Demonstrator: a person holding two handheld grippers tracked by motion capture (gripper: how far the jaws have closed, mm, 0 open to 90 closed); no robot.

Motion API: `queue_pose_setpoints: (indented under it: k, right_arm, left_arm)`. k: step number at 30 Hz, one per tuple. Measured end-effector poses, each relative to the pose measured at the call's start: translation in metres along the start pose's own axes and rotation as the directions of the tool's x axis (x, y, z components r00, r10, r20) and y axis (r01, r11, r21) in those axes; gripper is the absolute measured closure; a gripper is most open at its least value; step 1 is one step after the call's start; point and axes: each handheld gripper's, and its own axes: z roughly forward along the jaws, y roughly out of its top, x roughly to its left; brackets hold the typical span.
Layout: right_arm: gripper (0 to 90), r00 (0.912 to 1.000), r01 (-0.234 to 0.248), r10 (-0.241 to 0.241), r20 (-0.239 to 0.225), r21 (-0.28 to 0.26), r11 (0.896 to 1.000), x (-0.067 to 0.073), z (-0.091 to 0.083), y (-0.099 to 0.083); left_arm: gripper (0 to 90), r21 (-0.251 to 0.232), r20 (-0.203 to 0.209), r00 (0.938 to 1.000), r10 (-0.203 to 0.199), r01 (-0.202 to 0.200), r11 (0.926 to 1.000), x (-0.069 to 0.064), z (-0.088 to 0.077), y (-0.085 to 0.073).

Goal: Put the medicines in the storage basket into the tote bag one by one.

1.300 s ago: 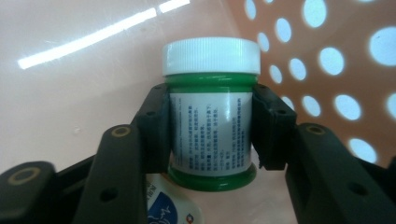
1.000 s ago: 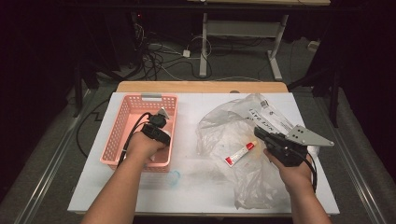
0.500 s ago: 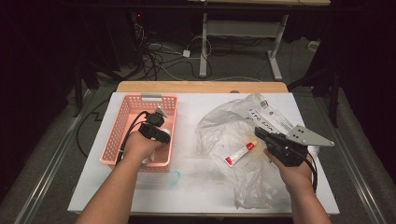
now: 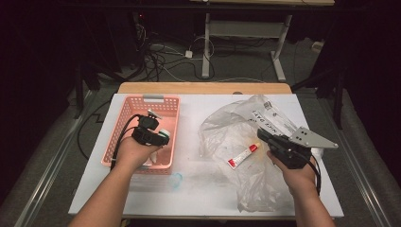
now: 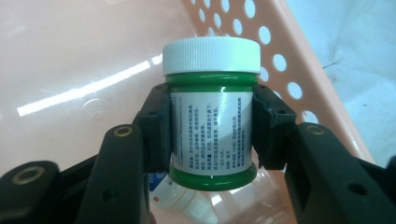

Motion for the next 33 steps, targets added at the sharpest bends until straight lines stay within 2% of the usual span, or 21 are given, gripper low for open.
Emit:
queue_pose_setpoints:
  k: [6,10,16,27,30,33]
  right_arm:
    - [90.0,1.0,0.005,-0.005,-0.003,-0.002,1.0,0.0,0.0,0.001]
    - [90.0,1.0,-0.003,0.003,-0.001,-0.002,1.0,0.0,-0.001,0.001]
    - [90.0,1.0,0.001,-0.001,-0.001,-0.003,1.0,0.0,-0.001,0.001]
    - [90.0,1.0,0.006,-0.006,0.0,0.002,1.0,0.002,0.001,0.0]
    - [90.0,1.0,0.009,-0.009,0.0,0.005,1.0,0.002,0.002,0.0]
    - [90.0,0.9999,0.011,-0.011,-0.002,0.005,1.0,0.002,0.001,-0.001]
  left_arm:
    - [54.0,-0.052,-0.002,0.9999,0.017,-0.017,0.9985,-0.001,-0.013,-0.009]
    - [53.9,-0.108,0.002,0.9999,0.015,-0.014,0.994,-0.001,-0.024,-0.017]
    - [53.9,-0.148,-0.01,0.9986,0.052,-0.053,0.9875,-0.003,-0.032,-0.033]
    - [53.9,-0.246,0.016,0.9979,0.062,-0.056,0.9675,-0.007,-0.036,-0.061]
    - [53.9,-0.269,0.005,0.9977,0.067,-0.063,0.961,-0.009,-0.034,-0.067]
    - [53.9,-0.287,0.011,0.9976,0.068,-0.062,0.9559,-0.008,-0.031,-0.072]
